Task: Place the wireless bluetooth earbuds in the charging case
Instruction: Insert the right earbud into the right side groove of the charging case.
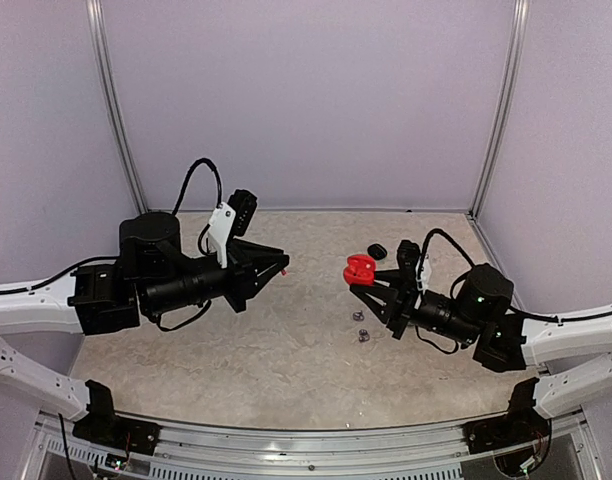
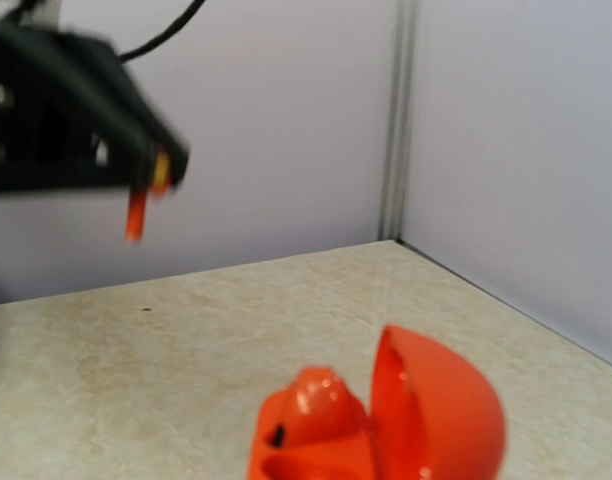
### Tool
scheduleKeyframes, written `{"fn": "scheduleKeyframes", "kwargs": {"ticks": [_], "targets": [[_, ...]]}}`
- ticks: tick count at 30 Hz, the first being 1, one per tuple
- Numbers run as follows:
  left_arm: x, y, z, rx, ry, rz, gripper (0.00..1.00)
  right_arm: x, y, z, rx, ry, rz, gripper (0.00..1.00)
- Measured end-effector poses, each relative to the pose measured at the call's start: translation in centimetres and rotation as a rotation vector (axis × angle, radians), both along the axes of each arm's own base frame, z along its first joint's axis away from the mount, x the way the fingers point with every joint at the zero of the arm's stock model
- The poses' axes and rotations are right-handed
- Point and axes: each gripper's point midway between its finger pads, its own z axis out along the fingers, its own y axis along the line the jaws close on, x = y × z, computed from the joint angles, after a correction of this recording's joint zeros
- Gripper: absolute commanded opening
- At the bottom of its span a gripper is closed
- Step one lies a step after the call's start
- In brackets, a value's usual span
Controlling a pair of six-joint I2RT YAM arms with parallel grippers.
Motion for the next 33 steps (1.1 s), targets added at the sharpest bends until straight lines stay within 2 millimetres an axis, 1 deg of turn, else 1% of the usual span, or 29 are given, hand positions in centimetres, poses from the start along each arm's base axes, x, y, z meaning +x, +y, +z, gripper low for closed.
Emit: {"fn": "scheduleKeyframes", "kwargs": {"ticks": [1, 4, 8, 11, 18, 22, 27, 33], "targets": [[-0.3, -0.2, 0.8, -0.020, -0.027, -0.011, 0.12, -0.2, 0.2, 0.0, -0.004, -0.006, 0.015, 0.00], [-1.1, -0.8, 2.4, -0.056, -0.090, -0.039, 0.12, -0.5, 0.8, -0.1, -0.018, -0.021, 0.049, 0.00], [-2.1, -1.5, 3.5, -0.070, -0.158, -0.076, 0.12, -0.9, 1.7, -0.1, -0.032, -0.035, 0.094, 0.00], [-2.5, -2.1, 3.5, -0.056, -0.193, -0.096, 0.12, -1.2, 2.3, 0.0, -0.040, -0.044, 0.126, 0.00], [-3.6, -4.2, 2.1, 0.017, -0.245, -0.152, 0.12, -1.4, 3.6, 0.1, -0.063, -0.033, 0.183, 0.00], [-4.0, -5.1, 2.1, 0.040, -0.270, -0.173, 0.12, -1.4, 4.2, -0.1, -0.081, -0.015, 0.200, 0.00], [-4.0, -5.5, 2.0, 0.055, -0.282, -0.178, 0.12, -1.2, 4.6, -0.6, -0.103, 0.012, 0.204, 0.00], [-3.8, -6.1, 1.9, 0.070, -0.292, -0.180, 0.12, -1.5, 4.8, -0.6, -0.102, 0.022, 0.213, 0.00]]}}
